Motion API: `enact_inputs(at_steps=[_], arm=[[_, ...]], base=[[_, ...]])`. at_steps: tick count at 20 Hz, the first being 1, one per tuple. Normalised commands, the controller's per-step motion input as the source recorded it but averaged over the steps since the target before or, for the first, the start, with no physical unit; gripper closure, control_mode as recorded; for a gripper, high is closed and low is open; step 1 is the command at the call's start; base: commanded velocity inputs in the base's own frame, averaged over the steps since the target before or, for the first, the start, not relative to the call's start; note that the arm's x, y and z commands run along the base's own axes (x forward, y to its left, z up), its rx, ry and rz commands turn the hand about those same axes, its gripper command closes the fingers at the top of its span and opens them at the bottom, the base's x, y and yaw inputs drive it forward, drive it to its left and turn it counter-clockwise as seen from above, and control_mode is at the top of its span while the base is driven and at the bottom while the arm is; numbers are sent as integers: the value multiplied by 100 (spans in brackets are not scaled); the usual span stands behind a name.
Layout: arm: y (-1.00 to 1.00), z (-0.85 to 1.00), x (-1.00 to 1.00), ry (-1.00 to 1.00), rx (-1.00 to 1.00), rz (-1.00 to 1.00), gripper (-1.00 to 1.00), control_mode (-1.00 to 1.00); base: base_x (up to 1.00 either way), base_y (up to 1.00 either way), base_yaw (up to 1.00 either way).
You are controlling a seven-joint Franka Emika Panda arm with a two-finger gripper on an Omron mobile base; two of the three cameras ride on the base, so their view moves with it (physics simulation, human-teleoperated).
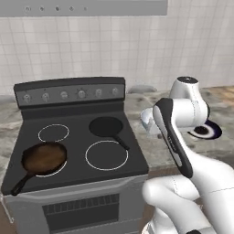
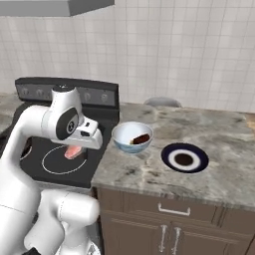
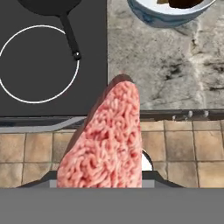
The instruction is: Place one of the steaks on the plate and the other in the bowl. Then place the bowl in the fridge.
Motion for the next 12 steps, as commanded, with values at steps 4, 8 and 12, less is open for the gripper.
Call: enact_inputs(at_steps=[4,8,12], arm=[[0,0,0,0,0,0,100,100],[0,0,0,0,0,0,100,100],[0,0,0,0,0,0,100,100]], base=[[-3,-100,-6],[47,-100,-27],[15,-53,-6]])
